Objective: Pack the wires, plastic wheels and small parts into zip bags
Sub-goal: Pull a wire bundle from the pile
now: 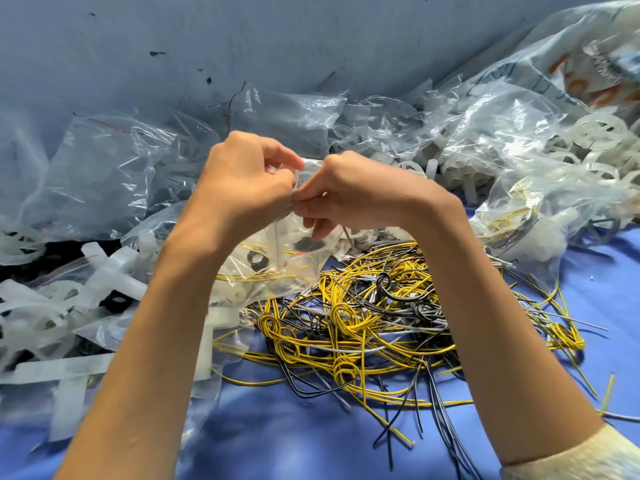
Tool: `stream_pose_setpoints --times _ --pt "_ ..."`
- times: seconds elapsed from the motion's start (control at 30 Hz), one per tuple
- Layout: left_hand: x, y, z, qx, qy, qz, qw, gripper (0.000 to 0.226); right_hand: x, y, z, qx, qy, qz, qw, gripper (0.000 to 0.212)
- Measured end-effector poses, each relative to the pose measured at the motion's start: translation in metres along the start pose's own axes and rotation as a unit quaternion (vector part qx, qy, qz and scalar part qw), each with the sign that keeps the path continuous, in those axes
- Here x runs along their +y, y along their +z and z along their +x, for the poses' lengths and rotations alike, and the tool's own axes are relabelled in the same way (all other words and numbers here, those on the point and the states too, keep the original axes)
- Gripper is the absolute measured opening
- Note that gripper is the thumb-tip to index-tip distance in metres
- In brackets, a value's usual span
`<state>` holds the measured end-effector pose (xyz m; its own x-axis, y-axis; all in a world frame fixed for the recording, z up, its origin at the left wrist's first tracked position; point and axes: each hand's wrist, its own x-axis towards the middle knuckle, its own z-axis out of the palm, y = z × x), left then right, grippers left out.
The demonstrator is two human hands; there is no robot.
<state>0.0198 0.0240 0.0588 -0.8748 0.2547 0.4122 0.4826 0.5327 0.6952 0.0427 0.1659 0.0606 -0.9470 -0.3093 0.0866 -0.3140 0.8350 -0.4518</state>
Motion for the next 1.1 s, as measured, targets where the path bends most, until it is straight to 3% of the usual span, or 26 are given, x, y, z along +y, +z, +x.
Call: stream_pose_setpoints --times 0.17,0.3,0.43,0.6,0.7,0.73,0.8,0.87,1.03,1.1 --pt "0.008 -0.001 -0.003 -0.008 0.020 -0.058 0.998 0.025 0.005 0.010 0.003 -0.060 0.035 -0.116 0.991 0.019" --pt "0.016 0.007 -0.007 -0.040 0.019 -0.061 0.997 0.039 -0.002 0.013 0.009 -0.038 -0.001 -0.099 0.994 0.023" --pt "0.018 0.009 -0.008 -0.041 0.024 -0.054 0.997 0.039 -0.002 0.019 0.009 -0.073 -0.002 -0.104 0.992 0.027" --pt "0.019 0.003 -0.006 0.007 0.023 -0.074 0.997 0.029 -0.007 0.018 0.011 -0.058 -0.031 -0.030 0.997 0.009" --pt "0.017 -0.001 -0.006 0.020 0.015 -0.087 0.996 0.026 -0.008 0.010 0.004 -0.103 -0.011 0.012 0.995 0.019" --pt "0.016 -0.002 -0.006 0.020 0.011 -0.086 0.996 0.025 -0.006 0.008 0.002 -0.126 -0.002 -0.003 0.992 0.015" --pt "0.015 -0.001 -0.005 0.019 0.011 -0.078 0.997 0.023 -0.004 0.002 -0.004 -0.168 0.017 -0.038 0.985 0.033" --pt "0.014 0.000 -0.005 0.016 0.017 -0.064 0.998 0.027 -0.002 -0.003 -0.006 -0.187 0.008 -0.051 0.981 0.035" --pt "0.016 0.003 -0.007 -0.005 0.028 -0.039 0.999 0.028 0.001 0.004 0.001 -0.132 -0.031 -0.100 0.986 0.011" --pt "0.016 0.002 -0.007 -0.005 0.027 -0.037 0.999 0.028 0.003 0.010 0.007 -0.071 -0.053 -0.121 0.989 0.014"
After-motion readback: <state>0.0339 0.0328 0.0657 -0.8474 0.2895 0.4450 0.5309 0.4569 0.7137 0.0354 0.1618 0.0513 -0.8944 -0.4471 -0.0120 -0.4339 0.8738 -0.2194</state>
